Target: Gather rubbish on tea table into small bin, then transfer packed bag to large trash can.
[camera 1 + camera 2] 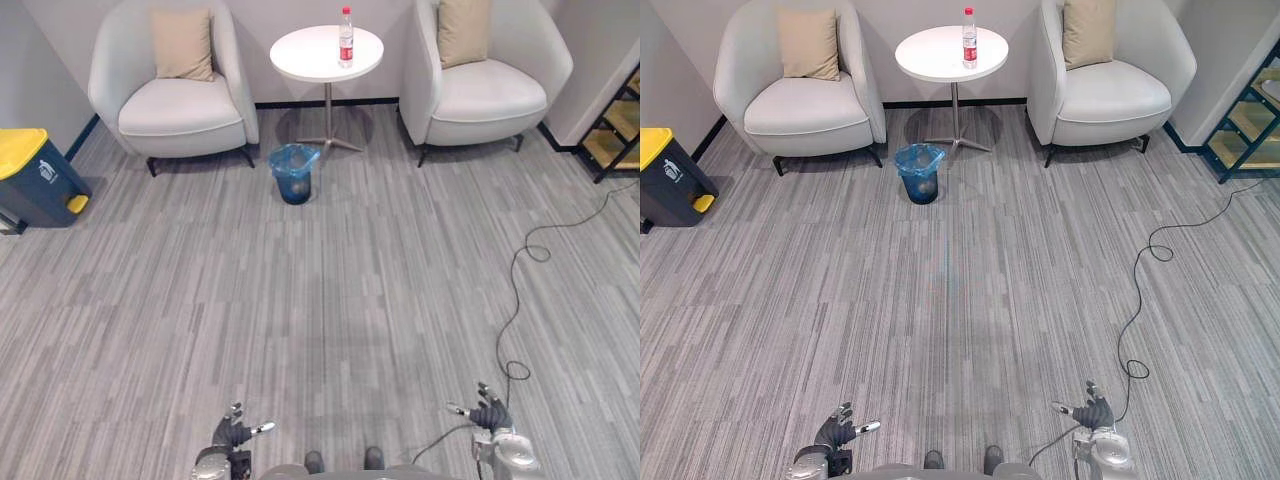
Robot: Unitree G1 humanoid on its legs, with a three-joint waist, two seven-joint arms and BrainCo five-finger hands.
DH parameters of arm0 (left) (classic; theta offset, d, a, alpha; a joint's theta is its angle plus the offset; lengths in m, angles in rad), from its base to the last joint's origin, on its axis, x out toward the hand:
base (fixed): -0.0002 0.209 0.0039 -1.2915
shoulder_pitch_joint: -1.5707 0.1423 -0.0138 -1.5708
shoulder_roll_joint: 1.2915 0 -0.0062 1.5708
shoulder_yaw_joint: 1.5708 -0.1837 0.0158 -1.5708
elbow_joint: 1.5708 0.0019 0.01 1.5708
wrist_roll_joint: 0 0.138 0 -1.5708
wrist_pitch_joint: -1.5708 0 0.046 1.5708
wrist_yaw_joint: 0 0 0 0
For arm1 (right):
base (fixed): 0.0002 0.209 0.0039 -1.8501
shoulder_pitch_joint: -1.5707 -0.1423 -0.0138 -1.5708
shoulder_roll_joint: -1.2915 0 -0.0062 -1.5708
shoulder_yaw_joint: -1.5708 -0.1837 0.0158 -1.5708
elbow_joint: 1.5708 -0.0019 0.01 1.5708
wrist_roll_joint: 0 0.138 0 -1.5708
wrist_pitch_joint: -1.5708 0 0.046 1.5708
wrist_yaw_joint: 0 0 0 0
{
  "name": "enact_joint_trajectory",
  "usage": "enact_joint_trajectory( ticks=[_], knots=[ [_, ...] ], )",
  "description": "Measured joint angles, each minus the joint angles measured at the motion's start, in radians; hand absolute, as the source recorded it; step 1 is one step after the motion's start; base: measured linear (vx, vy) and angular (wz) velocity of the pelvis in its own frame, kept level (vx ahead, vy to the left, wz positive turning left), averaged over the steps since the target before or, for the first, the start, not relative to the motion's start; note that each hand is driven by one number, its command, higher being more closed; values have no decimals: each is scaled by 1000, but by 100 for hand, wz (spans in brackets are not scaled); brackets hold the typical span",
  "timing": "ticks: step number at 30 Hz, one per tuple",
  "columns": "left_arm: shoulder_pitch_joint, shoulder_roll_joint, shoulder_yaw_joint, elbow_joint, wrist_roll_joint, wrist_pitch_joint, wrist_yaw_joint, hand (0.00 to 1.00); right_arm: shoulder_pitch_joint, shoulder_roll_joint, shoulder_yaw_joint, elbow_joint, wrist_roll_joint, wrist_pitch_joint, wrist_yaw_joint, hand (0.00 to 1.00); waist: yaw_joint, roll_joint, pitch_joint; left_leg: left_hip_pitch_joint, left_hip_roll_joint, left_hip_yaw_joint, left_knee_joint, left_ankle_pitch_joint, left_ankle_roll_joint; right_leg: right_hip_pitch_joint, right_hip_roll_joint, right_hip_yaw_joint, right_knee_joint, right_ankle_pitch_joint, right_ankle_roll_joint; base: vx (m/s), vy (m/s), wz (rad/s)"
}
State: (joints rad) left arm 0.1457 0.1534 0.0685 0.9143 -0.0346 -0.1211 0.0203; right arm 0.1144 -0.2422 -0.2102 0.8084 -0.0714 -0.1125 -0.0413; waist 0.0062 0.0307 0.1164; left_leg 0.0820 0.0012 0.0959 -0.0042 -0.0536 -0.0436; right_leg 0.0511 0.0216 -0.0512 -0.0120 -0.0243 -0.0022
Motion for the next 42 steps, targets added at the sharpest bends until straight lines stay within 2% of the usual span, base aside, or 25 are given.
enact_joint_trajectory(
  ticks=[7, 18, 22, 25, 26, 28, 29, 30, 31, 32, 33, 34, 36, 37, 38, 39, 40, 41, 42],
  knots=[
    [34, 28, 6, -35, 0, -2, -1, 0, 13, -12, 24, -2, -1, 0, 1, 0, 2, -2, 0, 0, 4, 20, 0, -1, 1, -1, 6, 17, -12, 11, -16, -18, -10, -8],
    [32, 31, 14, -65, -6, -6, -2, 0, 7, -18, 22, -2, 24, 1, -3, 0, 2, -5, 0, -6, 21, 35, 1, -1, 2, -6, 24, 27, -20, 17, -26, -6, -13, -3],
    [31, 30, 15, -114, -16, -6, 0, 0, -13, -18, 20, -3, 32, 2, -9, 0, 7, -9, 13, -56, 29, 50, 48, -25, 18, -44, 29, 43, -12, 18, -26, -14, 1, -13],
    [32, 24, 23, -147, -43, -6, 1, 0, -42, -17, 15, -9, 37, 3, -21, 0, 9, -2, 31, -103, 38, 71, 111, -65, 31, -71, 32, 59, -7, 11, -18, 7, 21, -20],
    [31, 23, 24, -159, -51, -6, 2, 0, -50, -18, 11, -9, 44, 4, -22, 0, 8, 5, 41, -119, 42, 74, 137, -84, 35, -78, 32, 62, 7, -3, -5, 55, 36, -24],
    [32, 21, 24, -180, -63, -6, 4, 0, -63, -17, 8, -9, 58, 6, -23, 0, 9, 15, 50, -146, 49, 84, 192, -126, 38, -141, 31, 59, 126, -71, 6, 80, 48, -20],
    [32, 22, 24, -199, -70, -5, 6, 0, -67, -12, 8, -9, 67, 7, -24, 0, 8, 13, 60, -155, 48, 89, 231, -159, 44, -192, 22, 55, 257, -141, 40, 95, 50, -10],
    [31, 23, 24, -209, -72, -4, 6, 0, -67, -10, 8, -9, 70, 8, -24, 0, 9, 12, 66, -154, 47, 94, 249, -176, 49, -217, 15, 49, 323, -168, 68, 120, 52, -21],
    [33, 23, 22, -222, -74, -5, 7, 0, -63, -1, 10, -9, 73, 9, -24, 0, 10, 10, 70, -151, 48, 101, 275, -215, 61, -279, -3, -1, 469, -191, 96, 173, 52, -18],
    [29, 28, 17, -229, -81, -3, 8, 0, -75, 5, 23, -11, 74, 9, -24, 0, 7, 7, 85, -132, 44, 96, 286, -244, 80, -365, -34, -54, 655, -206, 110, 176, 32, -9],
    [28, 34, 10, -235, -81, -2, 9, 0, -71, 9, 26, -12, 74, 10, -23, 0, 4, 0, 91, -114, 36, 94, 285, -255, 86, -392, -54, -77, 715, -223, 106, 238, 25, 2],
    [18, 42, 0, -243, -82, -2, 9, 0, -62, 10, 26, -11, 74, 11, -23, 0, 1, -7, 102, -81, 31, 94, 282, -274, 84, -429, -81, -113, 733, -243, 78, 313, 17, 8],
    [4, 43, 0, -242, -83, 0, 19, 0, -63, 0, 26, -11, 74, 12, -23, 0, -8, -2, 123, -24, 39, 82, 259, -287, 73, -471, -97, -153, 651, -239, 68, 385, -3, 24],
    [-11, 43, 0, -242, -87, 0, 27, 0, -67, -7, 26, -11, 75, 12, -24, 0, -29, 12, 136, 11, 53, 53, 226, -288, 70, -497, -95, -172, 543, -216, 64, 502, -67, 73],
    [-27, 43, 0, -242, -89, 0, 30, 0, -70, -12, 26, -11, 78, 12, -25, 0, -56, 24, 149, 49, 73, 22, 181, -285, 63, -523, -91, -185, 430, -155, 62, 543, -95, 85],
    [-37, 42, 0, -242, -89, -1, 31, 0, -67, -15, 25, -11, 80, 12, -25, 0, -64, 28, 153, 71, 83, 12, 157, -281, 56, -536, -89, -188, 374, -99, 57, 607, -147, 82],
    [-48, 41, 0, -243, -88, -2, 34, 0, -64, -17, 25, -10, 81, 13, -25, 0, -74, 28, 153, 98, 102, -9, 140, -280, 18, -544, -79, -189, 318, 40, 39, 653, -191, 48],
    [-53, 34, 1, -240, -87, -2, 37, 0, -64, -20, 23, -10, 82, 14, -25, 0, -71, 39, 152, 106, 130, -15, 152, -281, -6, -540, -63, -193, 343, 71, -53, 927, -320, 33],
    [-60, 35, 0, -242, -78, 0, 35, 0, -83, -15, 21, -21, 84, 12, -25, 0, -66, 44, 151, 71, 159, -14, 254, -240, -73, -554, -58, -210, 438, -9, -64, 672, -247, 11]
  ],
)
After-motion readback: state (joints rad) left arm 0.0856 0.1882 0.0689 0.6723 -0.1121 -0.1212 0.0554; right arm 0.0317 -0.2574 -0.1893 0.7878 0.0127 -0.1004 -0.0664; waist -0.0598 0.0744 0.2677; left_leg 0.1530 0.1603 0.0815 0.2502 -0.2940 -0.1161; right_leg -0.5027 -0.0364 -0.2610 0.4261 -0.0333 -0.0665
